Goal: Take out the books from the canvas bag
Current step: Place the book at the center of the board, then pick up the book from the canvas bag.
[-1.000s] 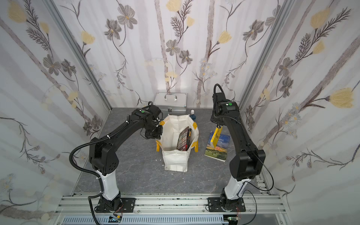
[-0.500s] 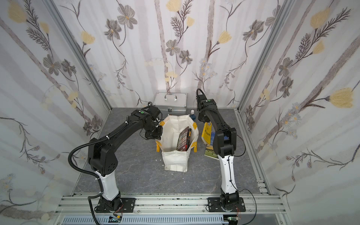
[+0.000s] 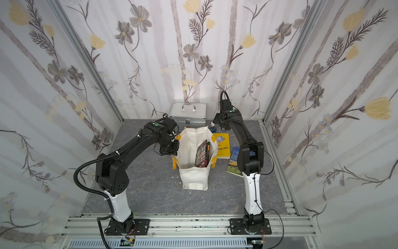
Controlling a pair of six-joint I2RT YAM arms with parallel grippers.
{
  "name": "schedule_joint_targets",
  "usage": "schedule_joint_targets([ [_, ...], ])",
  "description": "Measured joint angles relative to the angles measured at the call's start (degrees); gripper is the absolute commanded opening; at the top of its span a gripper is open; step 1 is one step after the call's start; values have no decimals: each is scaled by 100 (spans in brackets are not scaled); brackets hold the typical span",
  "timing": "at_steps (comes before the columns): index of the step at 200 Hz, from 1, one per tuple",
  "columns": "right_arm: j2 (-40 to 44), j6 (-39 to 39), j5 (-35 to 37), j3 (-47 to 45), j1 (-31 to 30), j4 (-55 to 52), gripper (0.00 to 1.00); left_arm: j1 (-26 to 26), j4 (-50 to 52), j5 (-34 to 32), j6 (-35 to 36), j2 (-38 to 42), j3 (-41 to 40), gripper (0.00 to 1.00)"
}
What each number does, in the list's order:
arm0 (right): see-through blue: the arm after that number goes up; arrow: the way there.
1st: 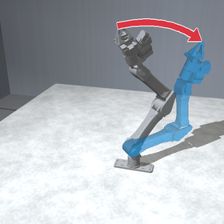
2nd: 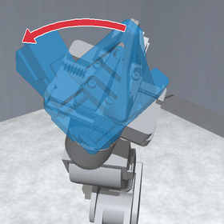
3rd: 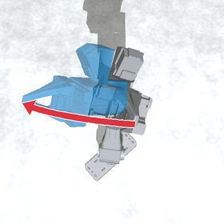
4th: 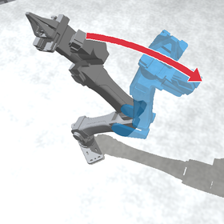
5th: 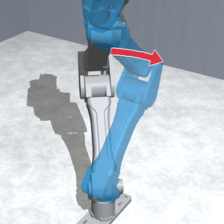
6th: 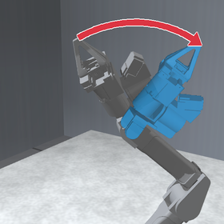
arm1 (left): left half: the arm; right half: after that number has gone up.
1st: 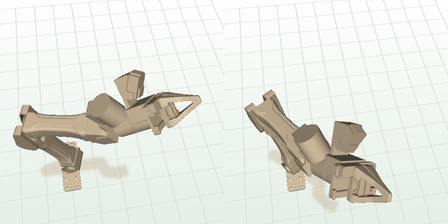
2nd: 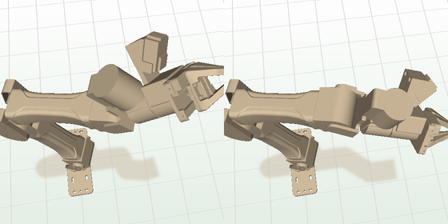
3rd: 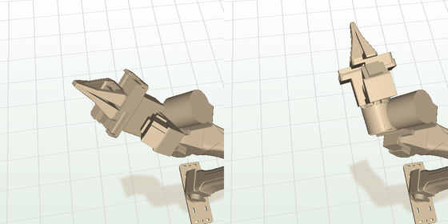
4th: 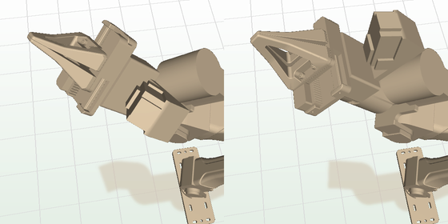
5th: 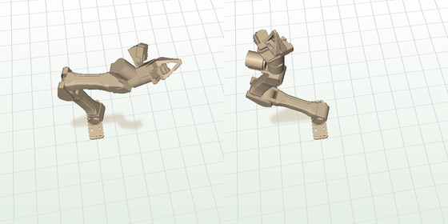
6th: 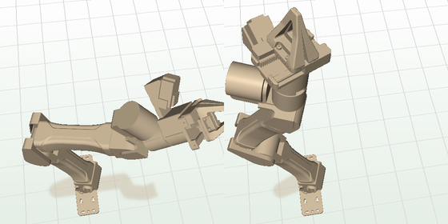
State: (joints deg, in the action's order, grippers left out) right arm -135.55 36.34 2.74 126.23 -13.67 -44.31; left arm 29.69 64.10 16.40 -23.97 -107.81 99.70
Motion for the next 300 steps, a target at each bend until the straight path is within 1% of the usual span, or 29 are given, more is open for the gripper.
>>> schedule_joint_targets([
  [18,590,101,-26,-267,17,136,76,0,0,-2,0,2,9,0],
  [33,1040,118,-52,-518,-107,122,75,4,0,-2,0,13,17,0],
  [69,1897,0,-232,-1110,-879,-299,71,9,-9,0,-2,31,17,0],
  [116,2347,105,-306,-1869,-1731,-879,63,4,-179,39,-44,87,-153,0],
  [144,2326,258,-310,-2273,-2004,-977,60,-2,-295,74,-68,138,-267,0],
  [158,2245,297,-308,-2413,-2050,-1021,57,-2,-367,81,-68,173,-343,0],
  [181,2035,313,-302,-2538,-2059,-1141,57,-2,-459,85,-70,238,-474,0],
  [210,1777,302,-282,-2494,-2076,-1132,57,-2,-608,105,-70,317,-662,0],
  [262,1115,175,-284,-2111,-2249,-1204,56,-87,-824,205,-127,372,-911,0],
  [300,957,153,-308,-2052,-2387,-1237,56,-188,-946,319,-155,404,-1071,0],
])
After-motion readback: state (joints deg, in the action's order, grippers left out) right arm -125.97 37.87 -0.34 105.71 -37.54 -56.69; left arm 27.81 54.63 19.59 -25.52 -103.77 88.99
